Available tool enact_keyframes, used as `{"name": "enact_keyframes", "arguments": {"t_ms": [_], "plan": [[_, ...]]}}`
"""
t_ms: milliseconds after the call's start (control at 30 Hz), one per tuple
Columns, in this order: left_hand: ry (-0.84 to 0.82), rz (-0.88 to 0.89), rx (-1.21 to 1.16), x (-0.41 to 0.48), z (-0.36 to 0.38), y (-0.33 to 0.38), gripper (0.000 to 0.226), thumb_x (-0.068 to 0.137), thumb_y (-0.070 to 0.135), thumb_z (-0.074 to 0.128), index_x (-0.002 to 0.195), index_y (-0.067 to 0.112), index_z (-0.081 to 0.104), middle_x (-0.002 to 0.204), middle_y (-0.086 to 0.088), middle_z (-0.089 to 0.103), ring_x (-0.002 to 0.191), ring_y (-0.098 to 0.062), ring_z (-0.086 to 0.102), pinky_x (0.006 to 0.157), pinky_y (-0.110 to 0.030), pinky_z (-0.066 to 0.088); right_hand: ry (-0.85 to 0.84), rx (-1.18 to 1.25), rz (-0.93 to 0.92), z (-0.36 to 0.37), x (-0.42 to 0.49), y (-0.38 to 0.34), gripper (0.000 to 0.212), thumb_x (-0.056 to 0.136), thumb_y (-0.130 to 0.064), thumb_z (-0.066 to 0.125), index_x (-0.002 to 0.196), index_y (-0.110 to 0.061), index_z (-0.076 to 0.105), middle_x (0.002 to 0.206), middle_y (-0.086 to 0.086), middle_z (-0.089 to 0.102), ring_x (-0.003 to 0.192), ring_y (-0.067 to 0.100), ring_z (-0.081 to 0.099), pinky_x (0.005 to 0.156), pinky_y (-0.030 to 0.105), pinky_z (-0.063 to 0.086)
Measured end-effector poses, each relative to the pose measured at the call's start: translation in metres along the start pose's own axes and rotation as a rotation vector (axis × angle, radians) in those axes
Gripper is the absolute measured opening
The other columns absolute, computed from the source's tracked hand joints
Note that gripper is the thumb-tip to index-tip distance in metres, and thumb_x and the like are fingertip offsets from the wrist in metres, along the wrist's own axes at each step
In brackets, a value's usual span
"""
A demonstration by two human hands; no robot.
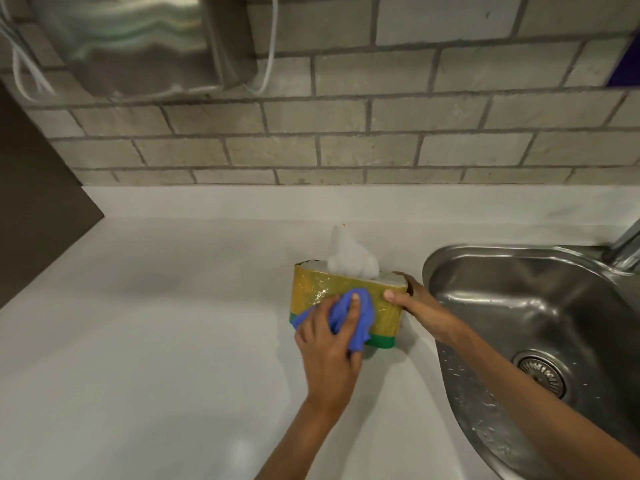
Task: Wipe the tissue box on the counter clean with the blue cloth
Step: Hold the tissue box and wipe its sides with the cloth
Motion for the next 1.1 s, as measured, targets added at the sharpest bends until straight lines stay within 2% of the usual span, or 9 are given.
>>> {"name": "enact_keyframes", "arguments": {"t_ms": [133, 233, 333, 400, 567, 667, 767, 967, 1100], "plan": [[0.083, -0.245, -0.051, 0.007, -0.006, -0.015, 0.054, 0.073, 0.021, 0.045, 0.127, 0.027, 0.045, 0.126, -0.003, 0.037, 0.109, -0.024, 0.038, 0.084, -0.046, 0.046, -0.023, -0.006, 0.012, 0.001, -0.001, 0.000, 0.050, 0.047, -0.047, 0.067, 0.091, -0.030, 0.051, 0.097, -0.012, 0.059, 0.088, 0.000, 0.058, 0.068, 0.009, 0.051], [0.016, -0.110, -0.015, 0.009, 0.004, 0.011, 0.055, 0.074, 0.026, 0.049, 0.128, 0.026, 0.045, 0.125, -0.005, 0.039, 0.108, -0.025, 0.039, 0.081, -0.044, 0.046, -0.031, 0.017, -0.005, 0.004, -0.003, -0.004, 0.040, 0.054, -0.040, 0.073, 0.087, -0.027, 0.054, 0.090, -0.013, 0.064, 0.076, -0.007, 0.065, 0.065, 0.008, 0.051], [-0.016, 0.019, 0.050, 0.001, 0.011, 0.021, 0.053, 0.075, 0.031, 0.050, 0.127, 0.024, 0.046, 0.123, -0.006, 0.042, 0.105, -0.025, 0.042, 0.076, -0.044, 0.050, -0.043, 0.015, -0.007, 0.003, -0.005, -0.005, 0.077, 0.027, -0.072, 0.075, 0.087, -0.026, 0.057, 0.077, -0.020, 0.071, 0.075, -0.013, 0.066, 0.065, 0.007, 0.051], [-0.005, 0.026, 0.060, 0.000, 0.011, 0.018, 0.052, 0.075, 0.030, 0.050, 0.127, 0.024, 0.046, 0.123, -0.006, 0.042, 0.105, -0.025, 0.042, 0.075, -0.044, 0.051, -0.055, 0.015, 0.005, 0.002, -0.006, -0.005, 0.082, 0.024, -0.079, 0.070, 0.087, -0.026, 0.058, 0.079, -0.018, 0.070, 0.075, -0.011, 0.067, 0.067, 0.009, 0.053], [-0.004, 0.029, 0.081, 0.007, 0.012, 0.025, 0.053, 0.074, 0.028, 0.050, 0.127, 0.025, 0.047, 0.122, -0.006, 0.042, 0.104, -0.026, 0.042, 0.076, -0.044, 0.050, -0.028, -0.046, 0.043, -0.002, 0.002, 0.001, 0.042, 0.056, -0.059, 0.061, 0.082, -0.027, 0.062, 0.093, 0.008, 0.068, 0.092, 0.019, 0.065, 0.093, 0.035, 0.050], [-0.021, 0.152, 0.134, 0.007, 0.013, 0.027, 0.051, 0.076, 0.031, 0.051, 0.126, 0.026, 0.046, 0.122, -0.005, 0.042, 0.103, -0.024, 0.043, 0.076, -0.041, 0.051, -0.006, -0.032, 0.053, -0.007, 0.008, 0.005, 0.029, 0.066, -0.050, 0.063, 0.078, -0.024, 0.062, 0.072, -0.009, 0.067, 0.080, 0.014, 0.061, 0.081, 0.027, 0.049], [-0.050, 0.269, 0.147, -0.004, 0.011, 0.013, 0.051, 0.076, 0.033, 0.054, 0.126, 0.027, 0.047, 0.121, -0.003, 0.044, 0.105, -0.023, 0.045, 0.076, -0.040, 0.050, 0.001, -0.036, 0.039, -0.010, 0.010, 0.008, 0.037, 0.062, -0.053, 0.063, 0.085, -0.024, 0.065, 0.076, -0.012, 0.071, 0.080, 0.007, 0.066, 0.080, 0.023, 0.052], [0.035, -0.107, 0.027, 0.013, 0.002, -0.001, 0.054, 0.073, 0.027, 0.049, 0.127, 0.026, 0.047, 0.123, -0.004, 0.040, 0.106, -0.025, 0.040, 0.077, -0.044, 0.046, 0.012, -0.035, 0.046, -0.006, 0.012, 0.009, 0.026, 0.067, -0.047, 0.062, 0.080, -0.024, 0.062, 0.077, -0.008, 0.063, 0.078, 0.008, 0.060, 0.082, 0.026, 0.047], [-0.007, 0.151, 0.132, 0.003, 0.013, 0.029, 0.049, 0.078, 0.032, 0.051, 0.127, 0.024, 0.047, 0.122, -0.006, 0.043, 0.105, -0.025, 0.044, 0.078, -0.042, 0.050, -0.004, -0.030, 0.026, -0.010, 0.011, 0.008, 0.027, 0.066, -0.049, 0.062, 0.072, -0.023, 0.061, 0.064, -0.014, 0.065, 0.071, 0.007, 0.060, 0.072, 0.018, 0.048]]}}
Point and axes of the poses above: each hand's wrist, its own x-axis towards the middle knuckle, its own z-axis out of the palm, y = z × x, the point moved 2 cm from there along x, towards the middle knuckle
